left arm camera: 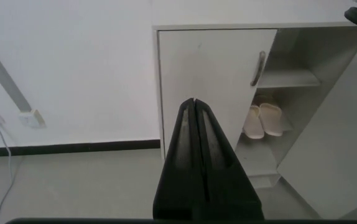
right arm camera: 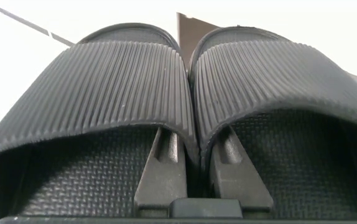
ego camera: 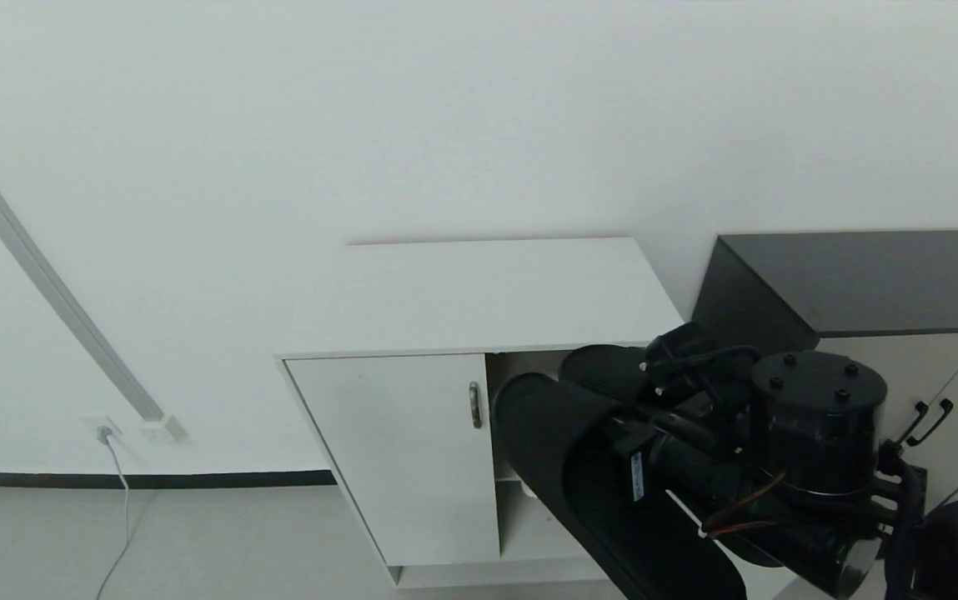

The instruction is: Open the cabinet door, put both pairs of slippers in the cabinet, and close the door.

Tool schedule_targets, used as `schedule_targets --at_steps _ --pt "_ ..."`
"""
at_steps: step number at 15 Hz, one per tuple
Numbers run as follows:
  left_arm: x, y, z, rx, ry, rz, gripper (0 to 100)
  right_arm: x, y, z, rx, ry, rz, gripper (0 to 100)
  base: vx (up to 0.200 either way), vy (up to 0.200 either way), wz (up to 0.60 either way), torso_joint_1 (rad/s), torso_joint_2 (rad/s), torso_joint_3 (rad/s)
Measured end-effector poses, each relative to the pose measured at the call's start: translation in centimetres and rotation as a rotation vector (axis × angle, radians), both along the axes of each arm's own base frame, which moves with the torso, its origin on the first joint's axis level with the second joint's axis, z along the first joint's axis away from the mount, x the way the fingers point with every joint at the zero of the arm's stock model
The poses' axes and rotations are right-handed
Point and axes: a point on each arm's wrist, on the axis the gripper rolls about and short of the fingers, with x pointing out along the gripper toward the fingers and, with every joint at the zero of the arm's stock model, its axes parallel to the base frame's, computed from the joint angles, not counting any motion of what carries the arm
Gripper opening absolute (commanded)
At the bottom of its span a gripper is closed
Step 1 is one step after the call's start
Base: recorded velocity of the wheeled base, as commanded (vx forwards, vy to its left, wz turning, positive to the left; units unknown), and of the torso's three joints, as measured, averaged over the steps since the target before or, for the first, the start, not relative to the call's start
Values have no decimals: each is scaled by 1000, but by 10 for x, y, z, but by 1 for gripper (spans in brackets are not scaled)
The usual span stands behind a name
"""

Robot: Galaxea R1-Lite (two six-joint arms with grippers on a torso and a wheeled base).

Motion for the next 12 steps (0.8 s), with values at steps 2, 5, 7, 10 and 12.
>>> schedule_targets --at_steps 2,5,7,10,12 --pt "0 0 0 0 1 0 0 0 0 0 -2 0 0 0 0 0 0 0 0 0" --pt "0 0 0 -1 0 1 0 1 1 -3 -8 7 4 0 0 0 0 0 0 0" --pt "0 0 0 -1 0 1 0 1 2 -4 -11 10 11 0 0 0 0 0 0 0" --pt "0 0 0 -1 0 1 0 1 2 -5 -13 12 8 0 0 0 0 0 0 0" --pt "0 0 0 -1 0 1 0 1 2 -7 -19 19 15 0 0 0 0 0 0 0"
